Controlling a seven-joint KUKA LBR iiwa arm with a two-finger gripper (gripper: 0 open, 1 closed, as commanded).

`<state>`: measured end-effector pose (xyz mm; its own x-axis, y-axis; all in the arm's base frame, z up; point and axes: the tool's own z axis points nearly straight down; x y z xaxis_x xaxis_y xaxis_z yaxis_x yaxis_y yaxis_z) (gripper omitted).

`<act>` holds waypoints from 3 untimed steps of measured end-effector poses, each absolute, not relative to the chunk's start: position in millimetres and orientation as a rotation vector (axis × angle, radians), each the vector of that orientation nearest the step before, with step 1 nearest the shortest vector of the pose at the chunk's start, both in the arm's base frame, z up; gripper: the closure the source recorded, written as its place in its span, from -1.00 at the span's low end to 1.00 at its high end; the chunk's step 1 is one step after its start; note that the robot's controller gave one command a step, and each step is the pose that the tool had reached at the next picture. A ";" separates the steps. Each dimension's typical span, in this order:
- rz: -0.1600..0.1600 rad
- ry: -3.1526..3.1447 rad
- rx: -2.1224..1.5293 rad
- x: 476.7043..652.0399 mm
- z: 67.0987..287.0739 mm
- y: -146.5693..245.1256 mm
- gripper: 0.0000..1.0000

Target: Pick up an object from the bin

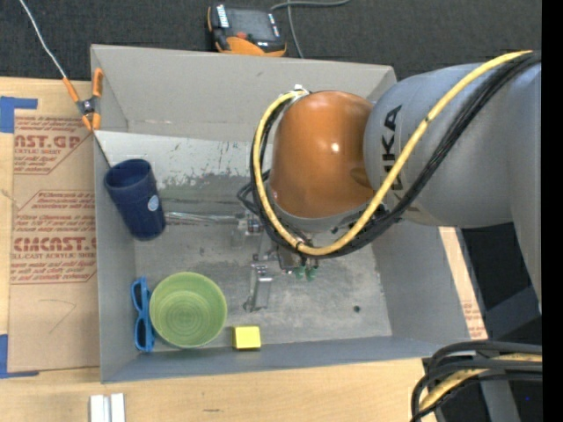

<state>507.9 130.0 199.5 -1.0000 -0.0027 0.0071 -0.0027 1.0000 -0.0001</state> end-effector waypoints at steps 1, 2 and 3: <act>0.000 -3.130 0.152 579.1 72.6 159.4 -1.00; -0.003 -3.131 0.152 579.2 76.8 160.0 1.00; -0.007 -3.135 0.233 541.2 223.3 188.9 1.00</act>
Offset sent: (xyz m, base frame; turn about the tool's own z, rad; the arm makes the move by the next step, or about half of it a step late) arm 0.0712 0.0294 -0.1224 -0.0942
